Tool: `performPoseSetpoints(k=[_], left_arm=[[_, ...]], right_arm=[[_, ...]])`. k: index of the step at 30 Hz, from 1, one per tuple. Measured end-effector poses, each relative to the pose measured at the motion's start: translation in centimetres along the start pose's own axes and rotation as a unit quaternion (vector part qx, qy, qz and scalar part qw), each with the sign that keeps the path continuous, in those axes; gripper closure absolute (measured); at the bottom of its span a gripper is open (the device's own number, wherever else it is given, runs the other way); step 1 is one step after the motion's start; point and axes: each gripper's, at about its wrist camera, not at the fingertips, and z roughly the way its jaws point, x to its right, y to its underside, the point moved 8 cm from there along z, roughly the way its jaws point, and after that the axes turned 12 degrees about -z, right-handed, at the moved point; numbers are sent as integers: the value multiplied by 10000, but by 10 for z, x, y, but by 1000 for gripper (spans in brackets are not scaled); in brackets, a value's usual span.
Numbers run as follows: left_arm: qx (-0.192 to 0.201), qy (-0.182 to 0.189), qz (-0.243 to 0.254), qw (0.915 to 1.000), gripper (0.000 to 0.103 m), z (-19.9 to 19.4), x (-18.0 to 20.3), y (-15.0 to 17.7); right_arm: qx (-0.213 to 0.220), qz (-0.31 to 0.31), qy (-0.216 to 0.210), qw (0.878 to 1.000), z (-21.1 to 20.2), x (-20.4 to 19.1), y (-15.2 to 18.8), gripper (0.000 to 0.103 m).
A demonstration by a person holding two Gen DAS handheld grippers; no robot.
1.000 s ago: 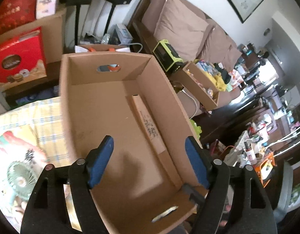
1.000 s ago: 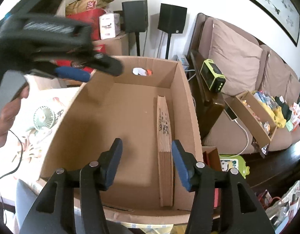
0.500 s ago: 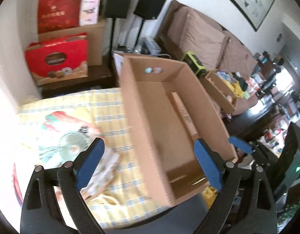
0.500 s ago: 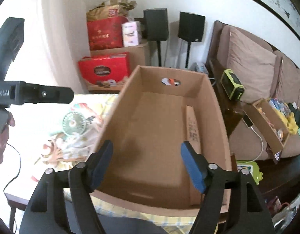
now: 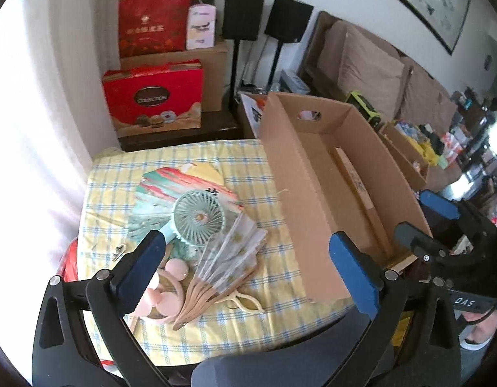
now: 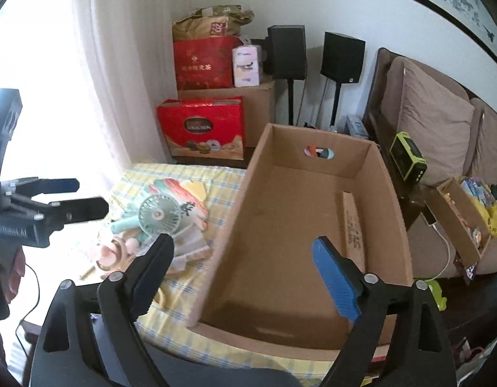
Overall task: Organize objects
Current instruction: 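Withdraw the right tool from the box back toward the table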
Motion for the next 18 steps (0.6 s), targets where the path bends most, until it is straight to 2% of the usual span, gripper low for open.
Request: performPoseSetpoints(k=[2,9,14,18], left_arm=[[96,-39,-13,9999,0,-4,-4,0],[513,-380,139,9979,0,-18,-21,6],[659,-513,37,9965,0,-24,-39,8],[681,-471,-207,9964,0,-28,-60,11]], right_arm=[[21,-13,-103,9999,0,-6,-3,0],[-2,51,-302,9995,4,-22,-12,0],[8,-3,-338,9994,7,-34,-16,0],[-19,-26,-355,9994,11,-41,-17,0]])
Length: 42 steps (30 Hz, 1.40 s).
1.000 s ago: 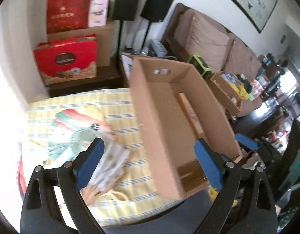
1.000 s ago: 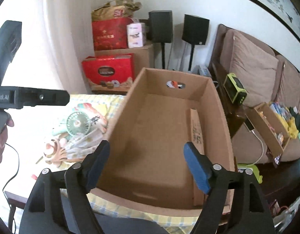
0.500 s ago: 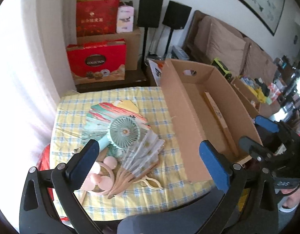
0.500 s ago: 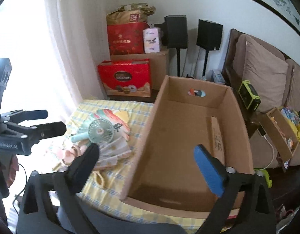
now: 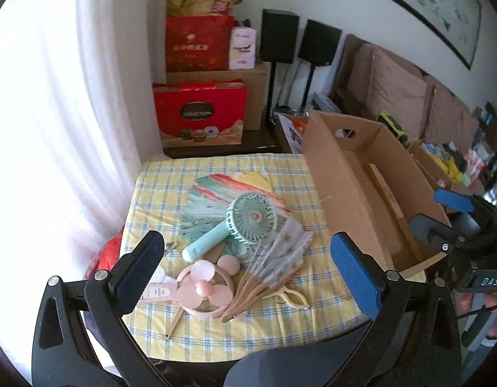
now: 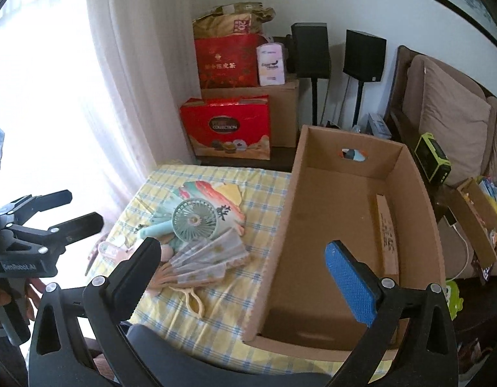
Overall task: Organize objects
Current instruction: 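Withdraw the right tool from the box back toward the table, then grasp the mint-green handheld fan by its head with the right gripper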
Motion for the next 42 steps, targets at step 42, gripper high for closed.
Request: performPoseSetpoints(k=[42], left_arm=[[-1139,180,-956,9887,0,144,-108,37]], right_arm=[[-1341,-167,-768,9879,203,-56,-22,4]])
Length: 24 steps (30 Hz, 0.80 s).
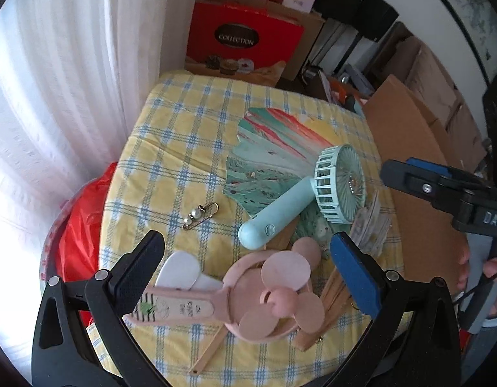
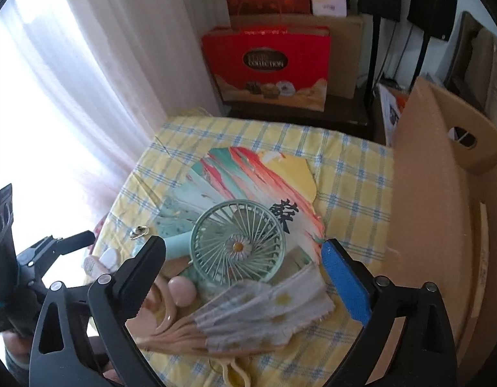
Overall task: Organize objects
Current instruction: 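Grasp the mint-green handheld fan by its head with the right gripper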
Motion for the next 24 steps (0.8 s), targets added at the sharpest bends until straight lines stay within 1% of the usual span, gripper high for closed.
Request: performPoseSetpoints(k=[4,6,10,13,17,18,21,22,24], left_arm=[[-93,7,36,10000,0,12,3,-1],[-135,17,62,9999,0,16,5,-1],[-262,65,54,9996,2,23,8,0],[-291,68,74,9995,3,27,9,-1],[-347,69,84,9993,4,32,9,0],[-371,73,79,9993,5,33,9,0],[-460,96,16,9989,16,38,9,0],[-498,82,-24,9987,21,40,8,0],[-530,88,-63,9985,23,42,7,0]], right_arm=[[-149,99,66,9998,17,6,-2,2],[-277,170,-6,9995,28,7,-1,2],[-346,254,-162,9989,40,5,0,0],[-426,179,-207,9987,49,1,2,0],[-583,64,-139,9982,61,-2,7,0],[-603,68,-139,9981,64,-2,8,0],[-550,81,-144,9983,68,-2,9,1],[-521,87,-152,9985,68,-2,8,2],[-461,91,-253,9986,68,-3,8,8]])
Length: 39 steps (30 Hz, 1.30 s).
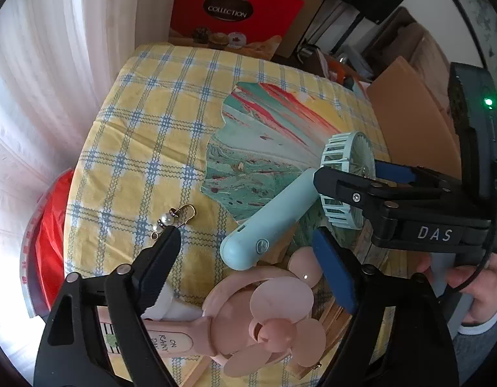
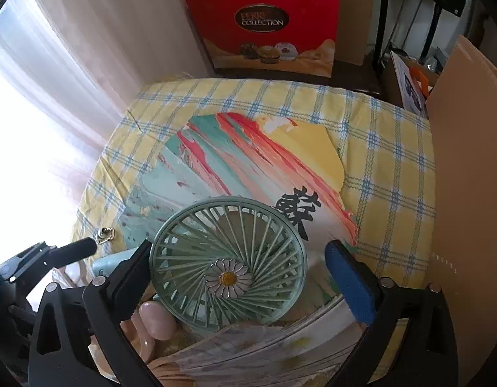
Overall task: Organize objects
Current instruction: 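Grasp the mint-green handheld fan by its head with the right gripper, then lift the mint-green fan with the right gripper and carry it over the box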
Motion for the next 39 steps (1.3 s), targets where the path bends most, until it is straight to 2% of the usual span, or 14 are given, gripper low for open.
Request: performPoseSetpoints(k=[1,2,3,5,7,12,15,18,27,33,39], left_arm=[[-8,-4,-8,10000,26,1,0,0],[-26,-21,-5,10000,31,2,0,1],[-60,-42,2,10000,34,4,0,2],[-149,-40,18,9999,47,8,1,3],[-193,1,-9,9998,50,11,2,3],[-199,190,-65,9996,53,11,6,0],[-214,152,-47,9996,56,12,7,-1],[-231,283,-184,9992,58,10,5,-3],[101,442,-144,9989,58,-29,20,-12],[319,573,106,9978,58,-64,55,-12],[433,783,468,9949,58,-89,103,-1]], right_arm=[[9,-18,-35,10000,-1,-1,0,15],[9,-57,13,10000,-1,-2,-1,18],[8,-84,63,9999,-1,-3,-2,18],[12,-130,98,9999,-1,-4,-3,18],[12,-134,105,9999,-2,-4,-4,18],[81,-274,197,9994,-6,-10,-5,18],[157,-317,313,9989,-11,-11,-8,18],[250,-287,234,9990,-18,-12,-12,18],[535,-415,325,9972,-65,-18,-27,18],[777,-469,518,9945,-120,-11,-24,18],[901,-266,655,9934,-169,15,-9,18]])
